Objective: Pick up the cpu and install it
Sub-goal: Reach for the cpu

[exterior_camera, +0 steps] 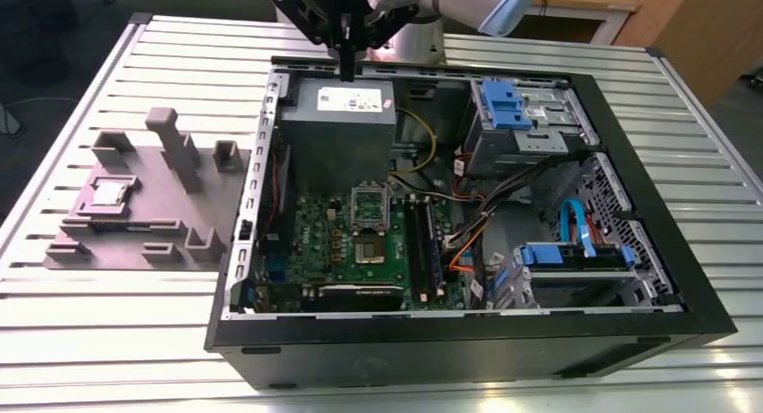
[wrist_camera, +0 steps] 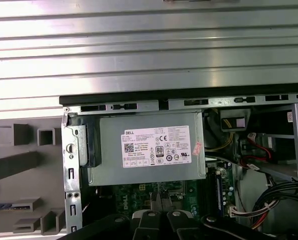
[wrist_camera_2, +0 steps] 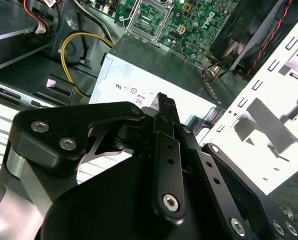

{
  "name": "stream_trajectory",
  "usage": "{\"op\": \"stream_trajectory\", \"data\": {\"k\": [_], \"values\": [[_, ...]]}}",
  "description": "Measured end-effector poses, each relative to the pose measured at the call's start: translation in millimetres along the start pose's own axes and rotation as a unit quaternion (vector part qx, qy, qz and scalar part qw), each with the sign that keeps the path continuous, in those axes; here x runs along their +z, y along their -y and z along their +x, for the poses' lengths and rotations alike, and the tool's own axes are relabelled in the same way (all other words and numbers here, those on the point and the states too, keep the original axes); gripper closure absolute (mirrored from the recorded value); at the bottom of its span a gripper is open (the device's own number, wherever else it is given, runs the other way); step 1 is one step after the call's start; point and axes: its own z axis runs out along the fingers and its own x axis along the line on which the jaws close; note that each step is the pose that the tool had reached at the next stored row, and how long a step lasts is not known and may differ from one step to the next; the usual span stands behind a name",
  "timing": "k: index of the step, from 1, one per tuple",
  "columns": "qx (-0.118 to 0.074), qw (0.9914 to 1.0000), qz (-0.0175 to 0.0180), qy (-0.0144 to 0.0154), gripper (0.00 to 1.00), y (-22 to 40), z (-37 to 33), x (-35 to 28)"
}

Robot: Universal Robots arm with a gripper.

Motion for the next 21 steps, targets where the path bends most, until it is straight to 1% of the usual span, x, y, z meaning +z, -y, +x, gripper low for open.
{"op": "stream_trajectory", "data": {"k": [7, 17, 21], "values": [[0.000, 1.00000, 0.0000, 0.0000, 0.89, 0.1, 1.6, 0.0], [0.000, 1.00000, 0.0000, 0.0000, 0.89, 0.5, 7.1, -0.2], [0.000, 1.00000, 0.0000, 0.0000, 0.89, 0.6, 8.0, -0.2]]}}
